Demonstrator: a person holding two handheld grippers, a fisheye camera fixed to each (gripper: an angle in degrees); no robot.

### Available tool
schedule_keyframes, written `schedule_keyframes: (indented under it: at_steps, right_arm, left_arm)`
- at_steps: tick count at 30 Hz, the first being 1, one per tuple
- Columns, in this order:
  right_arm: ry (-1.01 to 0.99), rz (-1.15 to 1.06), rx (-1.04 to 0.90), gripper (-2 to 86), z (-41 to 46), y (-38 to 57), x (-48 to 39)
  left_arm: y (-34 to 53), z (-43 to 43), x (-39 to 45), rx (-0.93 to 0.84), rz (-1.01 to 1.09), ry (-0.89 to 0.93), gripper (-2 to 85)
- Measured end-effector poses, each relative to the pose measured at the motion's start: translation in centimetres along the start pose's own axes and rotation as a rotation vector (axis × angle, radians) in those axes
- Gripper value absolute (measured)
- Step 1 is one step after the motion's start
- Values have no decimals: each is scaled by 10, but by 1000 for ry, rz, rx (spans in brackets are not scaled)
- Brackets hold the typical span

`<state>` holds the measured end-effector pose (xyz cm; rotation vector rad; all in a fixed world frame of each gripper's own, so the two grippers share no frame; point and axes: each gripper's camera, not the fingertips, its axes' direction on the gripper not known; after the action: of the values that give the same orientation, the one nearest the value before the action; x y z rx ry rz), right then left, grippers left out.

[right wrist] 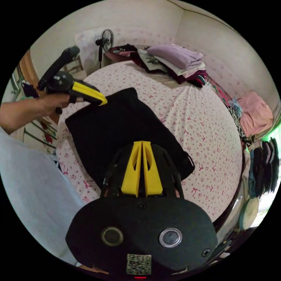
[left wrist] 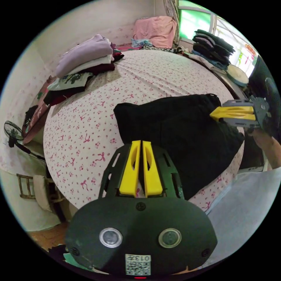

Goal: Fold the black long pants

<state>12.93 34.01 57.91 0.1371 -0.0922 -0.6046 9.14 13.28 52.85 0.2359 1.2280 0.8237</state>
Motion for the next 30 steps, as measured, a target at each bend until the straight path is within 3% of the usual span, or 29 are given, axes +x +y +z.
schedule_keyframes:
  at_steps: [2, 4, 9, 13, 15, 16, 22, 24, 26, 27, 30]
  right_arm:
    - [54, -89, -125, -1, 35, 8, -13]
    - [111, -128, -51, -1, 40, 20, -16]
    - [123, -87, -100, -2, 26, 22, 1]
    - [-97, 14, 83, -2, -4, 51, 20]
    - [-95, 18, 7, -1, 9, 62, 21]
    - [-95, 21, -124, 0, 30, 68, 24]
    - [-193, 119, -96, 11, 38, 89, 67]
    - [-206, 208, -41, 29, 26, 101, 90]
    - [-243, 484, 141, 107, 7, 136, 136]
    - [-248, 553, 157, 112, 6, 145, 146]
    - [-294, 693, 145, 128, 19, 176, 182]
  left_arm:
    - [3, 6, -7, 2, -45, 34, 0]
    - [4, 8, -14, 7, -60, 54, -1]
    - [5, -17, -28, -5, -73, 110, -3]
    - [18, -34, -18, -3, 10, 151, -3]
    - [22, -19, -11, -82, 48, 82, -3]
    - [26, -13, -11, -62, 41, 74, -3]
    - [20, -18, -38, -69, 11, 118, 6]
    - [23, -26, -59, -41, -46, 188, 18]
    - [32, -32, -87, 7, -136, 268, 54]
    - [39, -34, -108, 41, -218, 312, 100]
    - [50, -25, -152, 67, -365, 410, 133]
